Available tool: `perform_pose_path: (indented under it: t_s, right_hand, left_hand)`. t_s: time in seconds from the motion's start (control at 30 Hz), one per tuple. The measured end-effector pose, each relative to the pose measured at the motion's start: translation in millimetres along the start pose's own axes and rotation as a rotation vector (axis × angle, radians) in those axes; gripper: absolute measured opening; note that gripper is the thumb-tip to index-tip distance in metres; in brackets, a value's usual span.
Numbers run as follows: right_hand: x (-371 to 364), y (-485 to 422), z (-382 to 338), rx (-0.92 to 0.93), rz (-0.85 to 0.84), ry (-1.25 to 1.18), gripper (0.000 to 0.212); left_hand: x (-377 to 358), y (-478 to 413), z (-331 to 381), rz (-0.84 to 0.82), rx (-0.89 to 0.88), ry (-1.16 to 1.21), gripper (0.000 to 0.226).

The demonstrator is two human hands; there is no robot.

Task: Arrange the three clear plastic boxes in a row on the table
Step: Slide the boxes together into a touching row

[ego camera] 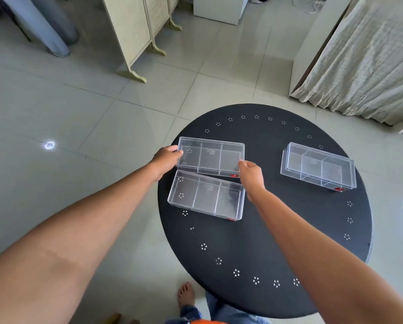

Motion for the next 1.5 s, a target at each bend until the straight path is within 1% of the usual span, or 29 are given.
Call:
perform_pose_path:
  t_s: [0.03, 0.13, 0.17, 0.2, 0.23, 0.33, 0.37, 0.4, 0.47, 0.53, 0.83, 1.03, 1.27, 1.5]
  right_hand:
    - [-1, 1, 2, -0.004, -0.001, 0.002, 0.032]
    - [-1, 3, 8, -0.019, -0.002, 0.013, 0.034]
    - [0, 4, 9, -0.024, 0.000, 0.012, 0.035]
    - [0, 5, 9, -0.027, 0.002, 0.006, 0.035]
    - [1, 6, 11, -0.030, 0.005, -0.001, 0.035]
    - [6, 10, 16, -0.048, 0.025, -0.017, 0.029]
    - [6, 11, 18, -0.058, 0.027, -0.030, 0.028]
    - [6, 11, 21, -0.068, 0.028, -0.044, 0.033]
    - [7, 10, 25, -0.078, 0.032, -0.075, 0.044]
    - [10, 9, 26, -0.085, 0.039, -0.100, 0.044]
    - [11, 13, 38, -0.161, 0.062, -0.178, 0.048]
    - [9, 14, 42, -0.161, 0.040, -0.144, 0.054]
    - [11, 17, 39, -0.159, 0.040, -0.156, 0.049]
    - [11, 12, 41, -0.142, 0.052, -0.144, 0.049]
  left_hand:
    - [0, -6, -8, -0.004, 0.008, 0.011, 0.012]
    - [-5, -1, -19, -0.052, 0.048, 0.124, 0.015]
    - [-10, 7, -16, -0.090, 0.040, 0.170, 0.024]
    - [-14, 13, -13, -0.132, 0.037, 0.219, 0.039]
    - [-17, 17, -12, -0.158, 0.042, 0.264, 0.049]
    - [-26, 23, -11, -0.198, 0.038, 0.323, 0.061]
    - [-27, 21, -13, -0.183, 0.044, 0.339, 0.063]
    - [-25, 20, -16, -0.149, 0.051, 0.348, 0.066]
    - [-21, 18, -21, -0.070, 0.052, 0.341, 0.068]
    - [-20, 16, -24, -0.043, 0.032, 0.304, 0.068]
    - [-26, 19, -22, -0.050, 0.001, 0.225, 0.070]
    - [-28, 20, -22, -0.062, 0.002, 0.216, 0.072]
    - [-32, 22, -21, -0.102, 0.001, 0.204, 0.074]
    - [-31, 22, -22, -0.087, -0.001, 0.164, 0.076]
Point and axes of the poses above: each hand's wrist, its own y-axis away from the middle knuckle, its own x-axis out of the back of the hand, z = x × y, the point moved 9 cm from there along -y, towards the middle knuckle, and after that the axes turned 9 degrees about x, right-handed, at the moved point
